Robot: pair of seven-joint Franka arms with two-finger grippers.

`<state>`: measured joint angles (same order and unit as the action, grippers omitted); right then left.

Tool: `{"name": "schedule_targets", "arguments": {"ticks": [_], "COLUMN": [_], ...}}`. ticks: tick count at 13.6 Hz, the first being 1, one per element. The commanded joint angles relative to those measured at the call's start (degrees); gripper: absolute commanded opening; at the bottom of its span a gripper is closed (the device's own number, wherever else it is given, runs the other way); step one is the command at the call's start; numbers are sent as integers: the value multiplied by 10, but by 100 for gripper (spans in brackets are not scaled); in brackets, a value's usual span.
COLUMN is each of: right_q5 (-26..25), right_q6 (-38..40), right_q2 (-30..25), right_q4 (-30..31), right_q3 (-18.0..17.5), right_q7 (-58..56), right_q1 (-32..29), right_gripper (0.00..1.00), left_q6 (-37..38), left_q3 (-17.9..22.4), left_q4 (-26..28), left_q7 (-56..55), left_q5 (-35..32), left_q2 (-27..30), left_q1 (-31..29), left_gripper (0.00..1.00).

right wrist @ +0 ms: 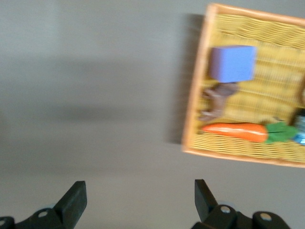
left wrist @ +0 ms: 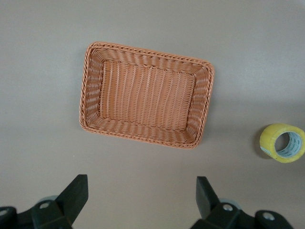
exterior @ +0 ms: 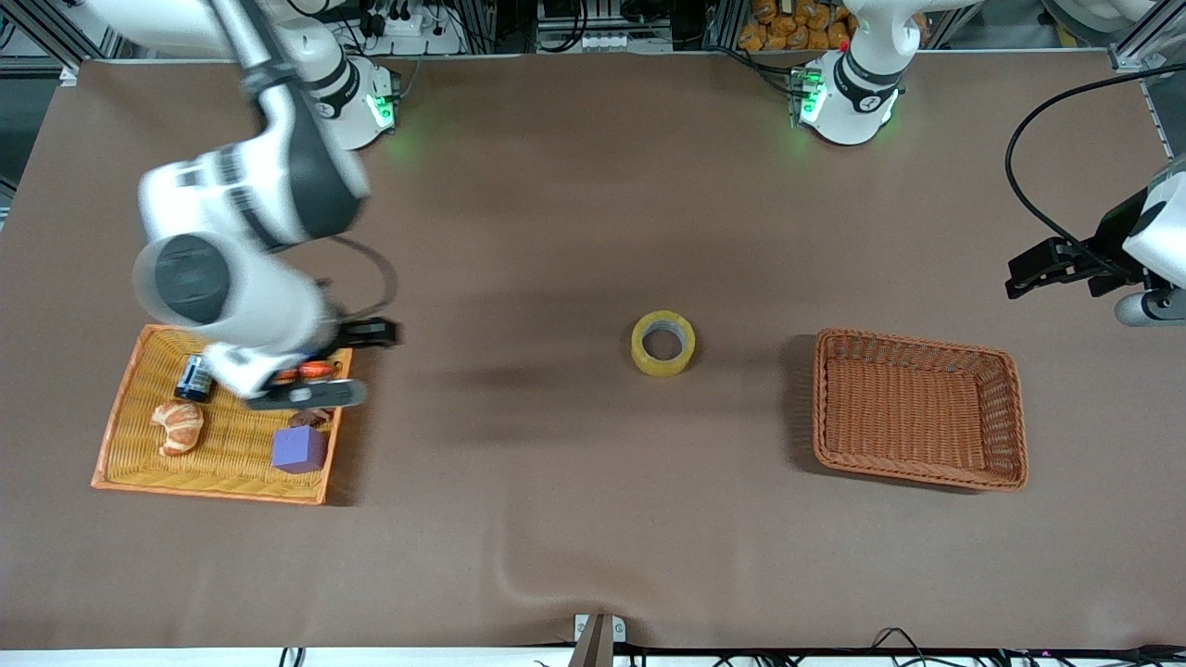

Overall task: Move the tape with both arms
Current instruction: 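Release the tape roll on the table and withdraw the right gripper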

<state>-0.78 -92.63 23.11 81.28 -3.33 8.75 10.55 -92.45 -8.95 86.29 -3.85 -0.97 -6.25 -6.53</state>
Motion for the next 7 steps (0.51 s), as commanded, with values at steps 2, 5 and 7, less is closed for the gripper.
{"name": "schedule_targets", "arguments": {"ticks": [2,5,7], "right_q5": [17,15,15], "right_q6": [-74,-114,-113], "right_q2": [-67,-106,-129], "right_q4": [121,173,193], "right_q3": [-13,-11,-11], "right_q7": [-159,-167,-169], "right_q1": [-107,-121,-138], "right_gripper": [100,100,100], "left_q6": [-20,-39,-42], "left_q3": [-3,-4,-5], "left_q4": [16,27,27], "left_q7": [-8,-39,-88], "left_q5": [-2,0,-1], "left_q2": [-7,-10,-19], "left_q1": [-2,14,36], "left_gripper": [100,100,100]}}
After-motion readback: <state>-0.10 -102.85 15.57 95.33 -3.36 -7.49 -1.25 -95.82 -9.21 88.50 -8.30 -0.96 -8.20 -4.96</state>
